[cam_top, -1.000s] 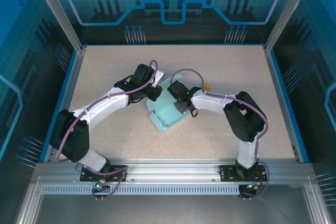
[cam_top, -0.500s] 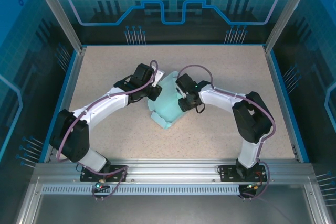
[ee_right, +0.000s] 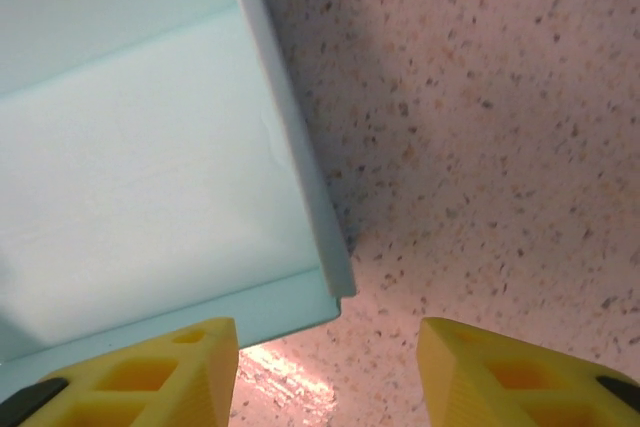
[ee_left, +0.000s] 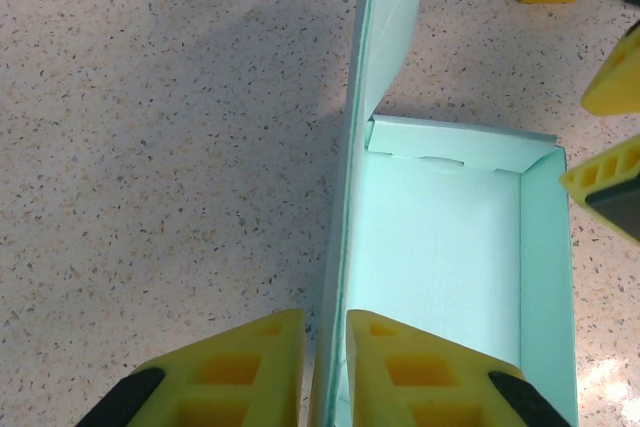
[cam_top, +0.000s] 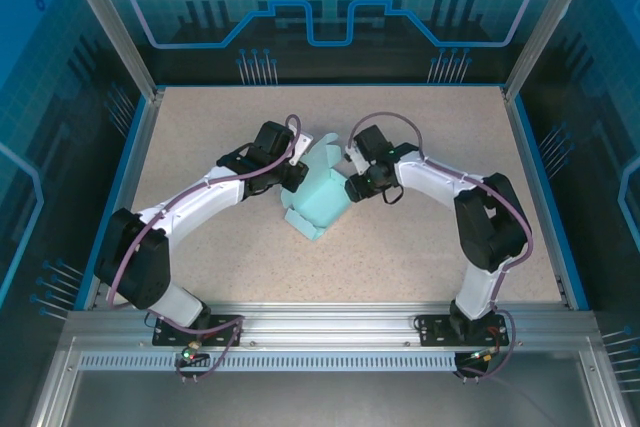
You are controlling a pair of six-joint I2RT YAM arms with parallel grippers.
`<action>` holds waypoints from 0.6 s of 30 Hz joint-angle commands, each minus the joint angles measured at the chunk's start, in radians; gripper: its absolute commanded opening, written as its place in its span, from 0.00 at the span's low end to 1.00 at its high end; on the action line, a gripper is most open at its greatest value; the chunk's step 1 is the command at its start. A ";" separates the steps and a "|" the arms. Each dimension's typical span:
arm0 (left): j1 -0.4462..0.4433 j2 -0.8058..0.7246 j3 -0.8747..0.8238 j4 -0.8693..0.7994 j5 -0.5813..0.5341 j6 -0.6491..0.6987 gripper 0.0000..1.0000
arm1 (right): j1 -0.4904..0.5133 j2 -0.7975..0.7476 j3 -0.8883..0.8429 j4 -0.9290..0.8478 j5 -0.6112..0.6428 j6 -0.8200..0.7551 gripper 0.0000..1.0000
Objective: Fold the paper box
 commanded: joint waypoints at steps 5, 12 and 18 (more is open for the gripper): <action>0.001 -0.027 0.016 0.023 -0.007 0.008 0.20 | -0.024 0.084 0.099 0.006 -0.091 -0.122 0.46; 0.001 -0.034 0.015 0.025 -0.007 0.006 0.20 | -0.035 0.144 0.145 -0.019 -0.099 -0.161 0.38; 0.001 -0.035 0.014 0.025 -0.007 0.005 0.20 | -0.036 0.178 0.157 -0.039 -0.091 -0.179 0.29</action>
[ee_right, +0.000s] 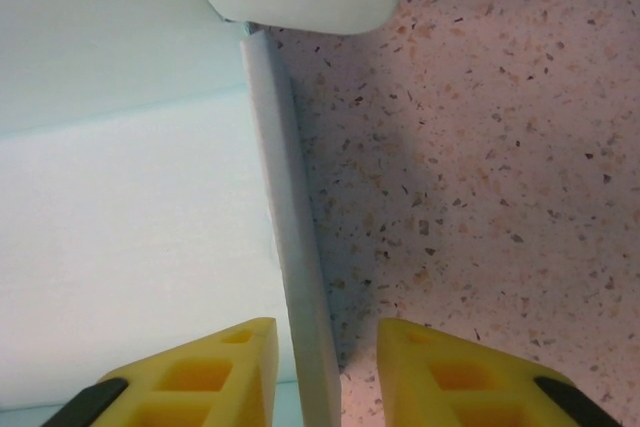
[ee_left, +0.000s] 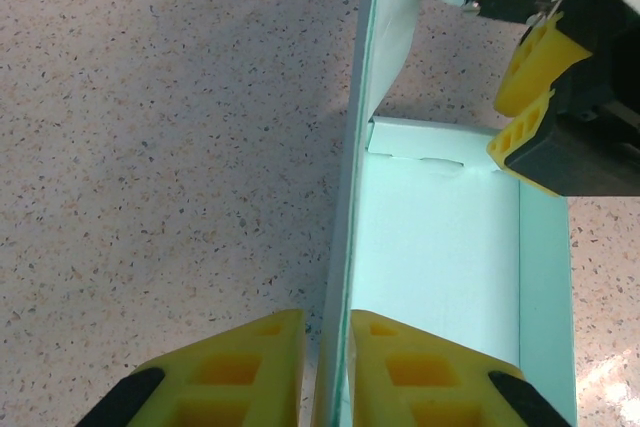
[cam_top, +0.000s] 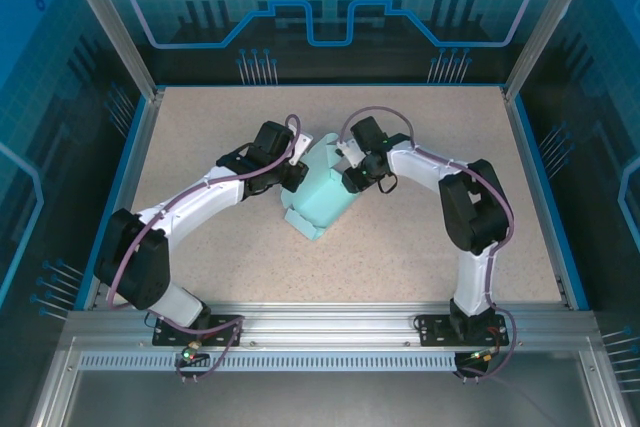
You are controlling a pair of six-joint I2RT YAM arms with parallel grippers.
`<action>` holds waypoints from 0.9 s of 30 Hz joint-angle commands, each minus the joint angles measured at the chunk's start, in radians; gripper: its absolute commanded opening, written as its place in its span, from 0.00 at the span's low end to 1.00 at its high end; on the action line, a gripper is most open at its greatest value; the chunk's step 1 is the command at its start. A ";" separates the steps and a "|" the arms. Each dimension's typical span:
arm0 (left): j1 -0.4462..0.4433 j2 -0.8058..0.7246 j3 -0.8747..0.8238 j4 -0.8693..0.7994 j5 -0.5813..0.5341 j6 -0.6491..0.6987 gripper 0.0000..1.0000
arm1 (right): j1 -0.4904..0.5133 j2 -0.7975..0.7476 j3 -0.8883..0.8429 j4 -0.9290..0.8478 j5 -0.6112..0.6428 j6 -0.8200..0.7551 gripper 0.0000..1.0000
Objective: Fold the paper box
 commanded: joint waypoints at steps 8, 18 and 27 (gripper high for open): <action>0.002 -0.033 0.016 0.024 -0.009 0.004 0.20 | -0.007 0.023 0.025 -0.054 0.004 -0.026 0.16; 0.001 -0.033 0.017 0.024 -0.014 -0.004 0.21 | 0.056 0.028 -0.002 -0.087 0.173 0.010 0.07; 0.001 -0.024 0.020 0.031 -0.010 -0.027 0.20 | 0.149 0.057 -0.025 -0.129 0.466 0.142 0.05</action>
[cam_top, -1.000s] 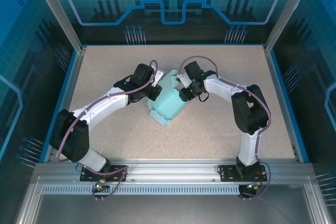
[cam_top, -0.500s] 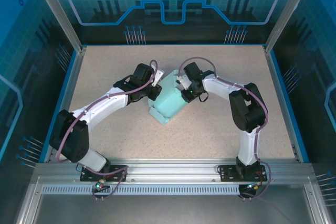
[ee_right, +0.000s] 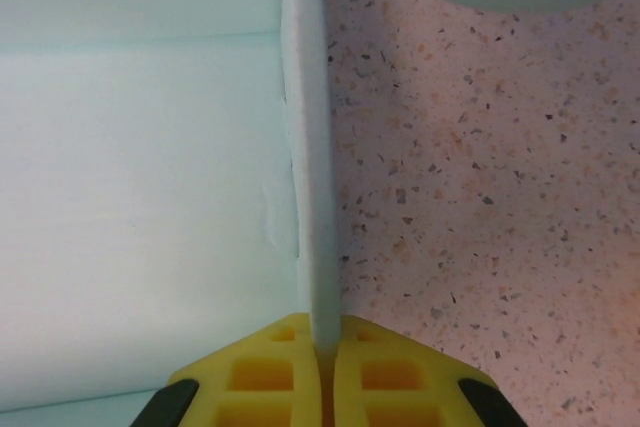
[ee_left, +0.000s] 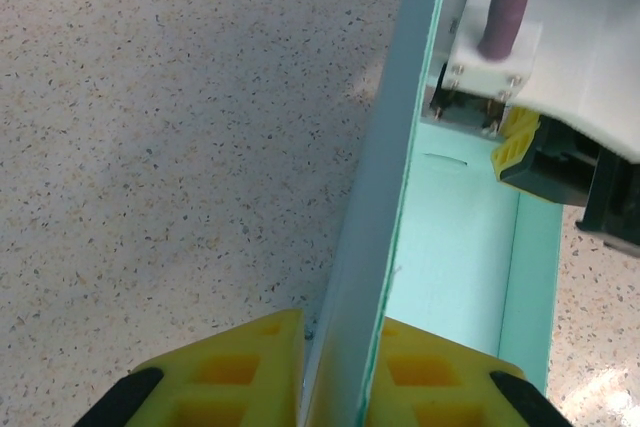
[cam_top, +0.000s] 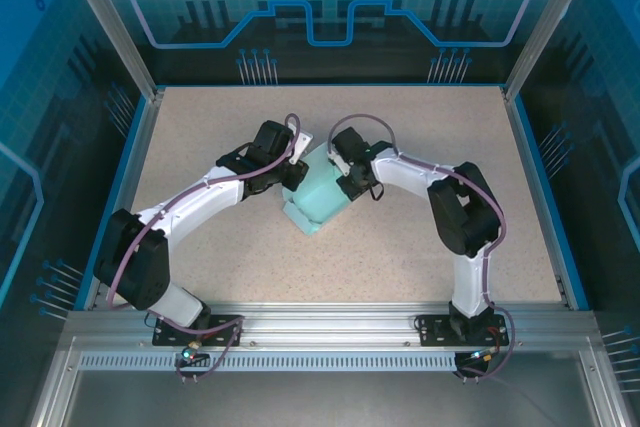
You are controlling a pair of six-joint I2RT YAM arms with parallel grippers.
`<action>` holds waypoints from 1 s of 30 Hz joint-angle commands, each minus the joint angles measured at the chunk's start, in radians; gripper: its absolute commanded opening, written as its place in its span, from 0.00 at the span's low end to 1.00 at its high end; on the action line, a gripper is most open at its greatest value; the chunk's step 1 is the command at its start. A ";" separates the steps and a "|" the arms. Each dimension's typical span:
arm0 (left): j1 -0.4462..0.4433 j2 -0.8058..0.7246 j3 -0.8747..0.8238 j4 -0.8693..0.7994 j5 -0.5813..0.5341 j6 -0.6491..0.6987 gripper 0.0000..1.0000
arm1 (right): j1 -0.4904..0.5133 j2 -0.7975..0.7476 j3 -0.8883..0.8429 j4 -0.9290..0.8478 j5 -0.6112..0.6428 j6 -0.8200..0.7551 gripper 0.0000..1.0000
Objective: Fold the paper box
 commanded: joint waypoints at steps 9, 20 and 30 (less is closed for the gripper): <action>0.002 -0.066 0.034 0.004 -0.060 -0.059 0.46 | 0.031 -0.018 -0.051 -0.046 0.050 0.107 0.05; 0.048 -0.338 -0.146 0.014 -0.204 -0.287 0.68 | 0.026 -0.061 -0.105 -0.024 0.022 0.182 0.05; 0.151 -0.518 -0.630 0.179 0.136 -0.687 0.59 | 0.030 -0.058 -0.108 -0.011 0.009 0.199 0.05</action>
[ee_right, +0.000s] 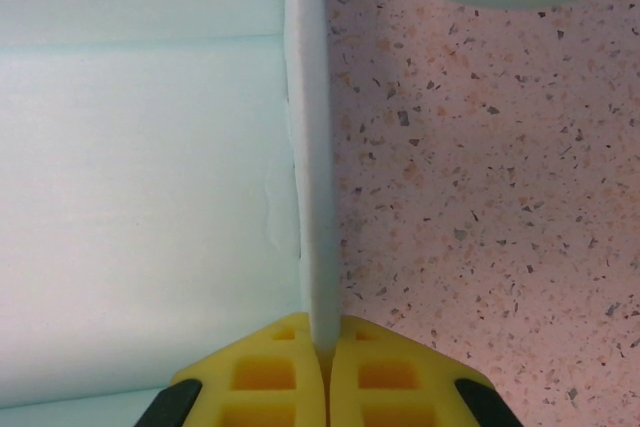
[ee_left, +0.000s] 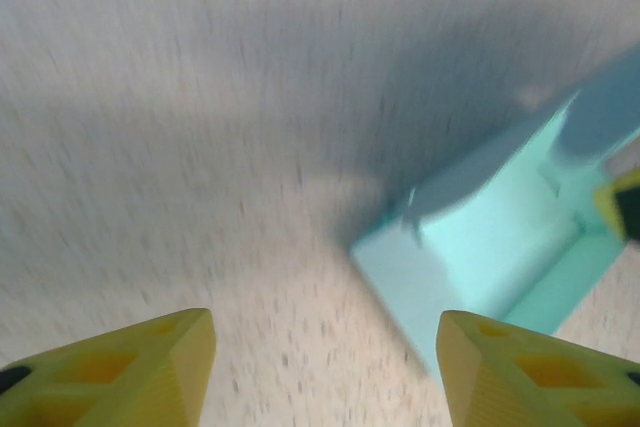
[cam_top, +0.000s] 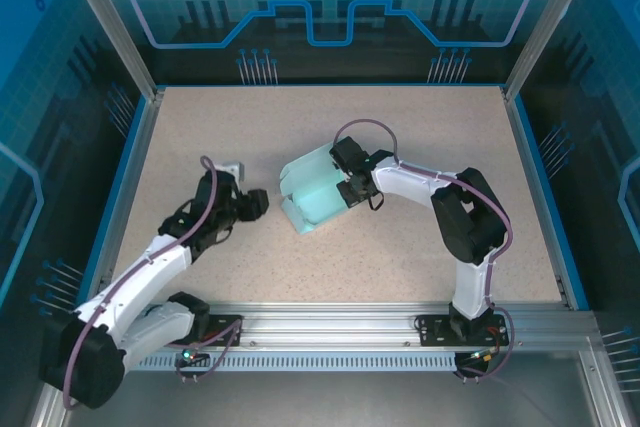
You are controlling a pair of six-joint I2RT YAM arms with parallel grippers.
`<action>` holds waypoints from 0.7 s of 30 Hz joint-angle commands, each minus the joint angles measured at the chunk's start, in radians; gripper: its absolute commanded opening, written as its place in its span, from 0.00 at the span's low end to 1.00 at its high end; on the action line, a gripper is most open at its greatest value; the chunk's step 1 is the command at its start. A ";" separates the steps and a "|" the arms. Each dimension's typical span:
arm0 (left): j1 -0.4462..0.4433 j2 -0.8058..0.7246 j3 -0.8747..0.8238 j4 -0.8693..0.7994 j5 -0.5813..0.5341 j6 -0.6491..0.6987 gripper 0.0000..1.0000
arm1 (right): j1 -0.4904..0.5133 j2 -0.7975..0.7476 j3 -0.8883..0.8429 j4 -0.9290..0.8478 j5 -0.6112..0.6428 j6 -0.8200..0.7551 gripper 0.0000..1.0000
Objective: Fold the paper box
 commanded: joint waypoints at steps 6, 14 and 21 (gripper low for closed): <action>0.001 0.234 -0.113 0.343 0.229 -0.250 0.53 | 0.003 0.000 -0.025 -0.033 -0.011 0.013 0.05; -0.043 0.434 -0.122 0.568 0.230 -0.316 0.53 | 0.004 -0.002 -0.028 -0.033 -0.009 0.012 0.05; -0.084 0.509 -0.136 0.700 0.211 -0.371 0.49 | 0.005 0.003 -0.009 -0.037 -0.016 0.010 0.04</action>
